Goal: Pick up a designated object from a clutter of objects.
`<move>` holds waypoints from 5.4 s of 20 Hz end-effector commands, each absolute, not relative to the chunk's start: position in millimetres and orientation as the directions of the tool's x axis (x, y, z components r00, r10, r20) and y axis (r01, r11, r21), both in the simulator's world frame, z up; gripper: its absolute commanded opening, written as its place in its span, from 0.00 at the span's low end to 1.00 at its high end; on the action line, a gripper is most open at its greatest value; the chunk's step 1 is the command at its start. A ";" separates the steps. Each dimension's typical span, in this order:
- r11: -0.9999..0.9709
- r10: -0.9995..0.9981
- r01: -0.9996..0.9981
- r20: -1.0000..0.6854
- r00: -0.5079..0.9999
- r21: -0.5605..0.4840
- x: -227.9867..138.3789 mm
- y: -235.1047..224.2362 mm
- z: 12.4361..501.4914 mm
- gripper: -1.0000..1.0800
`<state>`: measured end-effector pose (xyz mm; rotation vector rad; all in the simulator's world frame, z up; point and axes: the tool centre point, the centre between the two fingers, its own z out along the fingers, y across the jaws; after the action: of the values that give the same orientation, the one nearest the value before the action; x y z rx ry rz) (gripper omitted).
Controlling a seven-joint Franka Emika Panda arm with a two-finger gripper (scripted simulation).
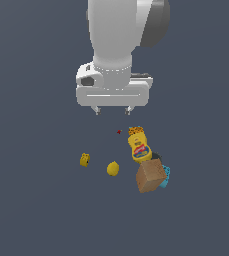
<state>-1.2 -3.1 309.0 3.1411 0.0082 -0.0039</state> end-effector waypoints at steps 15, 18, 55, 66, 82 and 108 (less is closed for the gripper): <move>-0.999 0.032 0.032 0.000 0.999 0.022 -2.4 -14.1 313.5 0.96; -1.000 0.023 0.023 0.000 1.000 0.019 1.2 -17.7 305.9 0.96; -0.968 -0.249 -0.249 -0.001 0.968 0.000 33.4 -140.5 73.0 0.96; -0.968 -0.251 -0.251 0.000 0.968 0.000 32.4 -140.9 32.0 0.96; -0.968 -0.251 -0.251 0.000 0.968 0.000 33.4 -141.1 21.7 0.00; -0.968 -0.252 -0.252 0.000 0.968 0.002 62.0 -19.2 188.6 0.00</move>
<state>59.7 -30.7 172.3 3.1149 -0.3978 0.0000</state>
